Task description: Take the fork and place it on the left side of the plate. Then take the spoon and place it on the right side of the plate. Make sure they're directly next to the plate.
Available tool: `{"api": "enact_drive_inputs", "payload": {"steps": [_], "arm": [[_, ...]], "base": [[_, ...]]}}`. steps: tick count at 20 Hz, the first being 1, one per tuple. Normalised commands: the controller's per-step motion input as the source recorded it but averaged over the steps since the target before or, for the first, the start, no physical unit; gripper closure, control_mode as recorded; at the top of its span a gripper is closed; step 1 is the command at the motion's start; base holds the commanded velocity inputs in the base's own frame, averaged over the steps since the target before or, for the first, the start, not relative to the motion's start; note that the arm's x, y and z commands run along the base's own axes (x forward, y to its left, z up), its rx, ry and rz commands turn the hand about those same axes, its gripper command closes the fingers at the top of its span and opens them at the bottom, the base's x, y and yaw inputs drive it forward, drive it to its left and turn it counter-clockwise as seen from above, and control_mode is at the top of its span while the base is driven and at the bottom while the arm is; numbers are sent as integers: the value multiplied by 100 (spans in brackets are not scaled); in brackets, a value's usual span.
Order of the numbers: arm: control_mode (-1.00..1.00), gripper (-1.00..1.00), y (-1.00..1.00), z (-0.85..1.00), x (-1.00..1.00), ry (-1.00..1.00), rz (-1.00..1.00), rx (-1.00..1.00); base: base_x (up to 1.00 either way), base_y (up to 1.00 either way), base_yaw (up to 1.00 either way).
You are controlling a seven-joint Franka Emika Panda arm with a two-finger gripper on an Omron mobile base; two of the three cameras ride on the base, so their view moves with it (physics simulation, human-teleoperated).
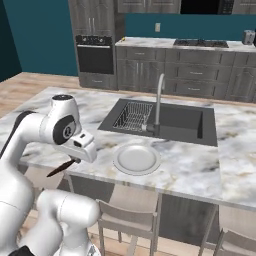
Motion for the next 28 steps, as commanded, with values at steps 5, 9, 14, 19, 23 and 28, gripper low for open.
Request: {"api": "enact_drive_inputs", "payload": {"steps": [5,9,14,19,23,28], "arm": [[-100,100,0,-3,53,4,0,-7],[-100,100,0,-5,53,6,2,-7],[-100,100,0,-10,57,2,7,-7],[-100,100,-1,-24,49,0,14,-7],[-100,100,-7,-30,41,0,16,-7],[-100,100,-2,-24,40,0,17,-5]], "base": [[0,0,0],[0,0,0],[0,0,0],[0,0,0],[0,0,0],[0,0,0]]}}
